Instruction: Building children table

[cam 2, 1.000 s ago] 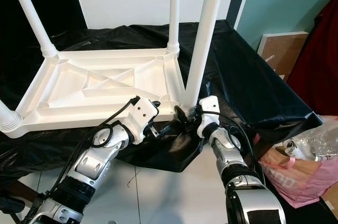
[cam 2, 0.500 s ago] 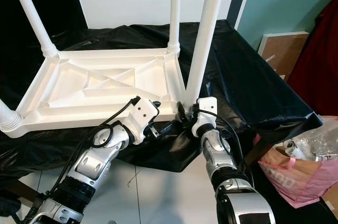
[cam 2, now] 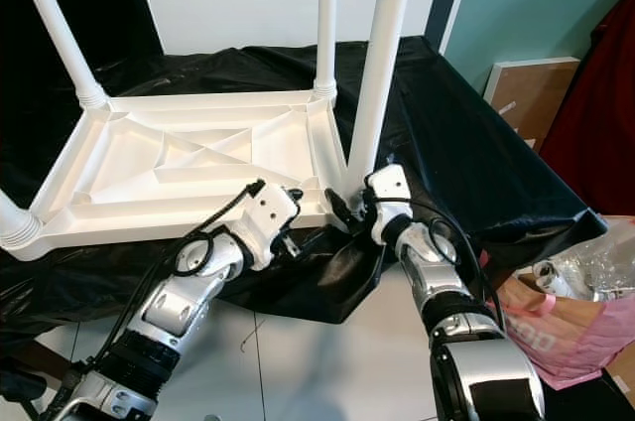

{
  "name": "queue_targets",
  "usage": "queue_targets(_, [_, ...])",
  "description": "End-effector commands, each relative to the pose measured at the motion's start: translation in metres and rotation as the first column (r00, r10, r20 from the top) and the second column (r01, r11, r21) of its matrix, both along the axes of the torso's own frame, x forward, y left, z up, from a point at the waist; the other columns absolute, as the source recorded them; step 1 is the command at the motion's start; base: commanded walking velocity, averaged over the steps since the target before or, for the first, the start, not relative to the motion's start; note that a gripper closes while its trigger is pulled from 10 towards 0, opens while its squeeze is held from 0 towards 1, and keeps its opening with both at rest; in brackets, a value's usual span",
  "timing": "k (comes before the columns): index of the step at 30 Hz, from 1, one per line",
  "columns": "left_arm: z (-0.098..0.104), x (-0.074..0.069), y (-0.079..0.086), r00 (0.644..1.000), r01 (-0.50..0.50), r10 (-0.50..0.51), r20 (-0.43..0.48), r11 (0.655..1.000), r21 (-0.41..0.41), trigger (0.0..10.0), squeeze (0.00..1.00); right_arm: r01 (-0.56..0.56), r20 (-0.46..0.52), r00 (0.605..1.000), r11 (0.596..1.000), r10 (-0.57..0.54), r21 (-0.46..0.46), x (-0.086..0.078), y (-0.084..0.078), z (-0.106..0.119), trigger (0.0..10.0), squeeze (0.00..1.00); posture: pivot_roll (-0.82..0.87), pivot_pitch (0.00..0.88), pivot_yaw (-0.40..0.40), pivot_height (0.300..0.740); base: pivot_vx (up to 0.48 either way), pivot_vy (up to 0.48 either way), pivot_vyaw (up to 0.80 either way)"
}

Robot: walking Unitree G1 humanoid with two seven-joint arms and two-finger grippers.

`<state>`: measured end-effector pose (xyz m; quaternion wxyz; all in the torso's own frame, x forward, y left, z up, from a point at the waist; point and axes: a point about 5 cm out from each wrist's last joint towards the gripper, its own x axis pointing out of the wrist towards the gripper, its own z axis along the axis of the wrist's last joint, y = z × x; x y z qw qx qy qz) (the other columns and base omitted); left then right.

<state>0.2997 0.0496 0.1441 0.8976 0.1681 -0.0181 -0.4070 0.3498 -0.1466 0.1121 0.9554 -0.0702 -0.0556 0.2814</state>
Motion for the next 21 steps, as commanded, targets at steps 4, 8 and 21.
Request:
queue_targets(4, [-0.0018, 0.0013, -0.0018, 1.0, 0.008, -0.008, 0.002, 1.0, 0.011, 10.0, 0.0, -0.04, -0.03, 0.999, 0.998, 0.039, -0.054, 0.0038, 0.0041, 0.0, 10.0, 0.0, -0.02, 0.0, -0.021, 0.74, 0.0, 0.0, 0.0])
queue_targets(8, [-0.0015, 0.0011, -0.0029, 1.0, 0.008, -0.009, 0.003, 1.0, 0.009, 10.0, 0.0, -0.051, -0.043, 0.998, 0.997, 0.048, -0.066, 0.0055, 0.0086, -0.0003, 9.7, 0.0, -0.01, 0.0, -0.022, 0.74, 0.0, 0.0, 0.0])
queue_targets(21, [-0.003, -0.0011, 0.0009, 1.0, 0.0, 0.0, -0.003, 1.0, 0.015, 10.0, 0.0, 0.009, -0.103, 0.995, 1.0, -0.01, -0.014, 0.0064, 0.004, -0.0069, 0.0, 0.0, 0.0, 0.0, -0.029, 0.74, 0.0, 0.0, 0.0])
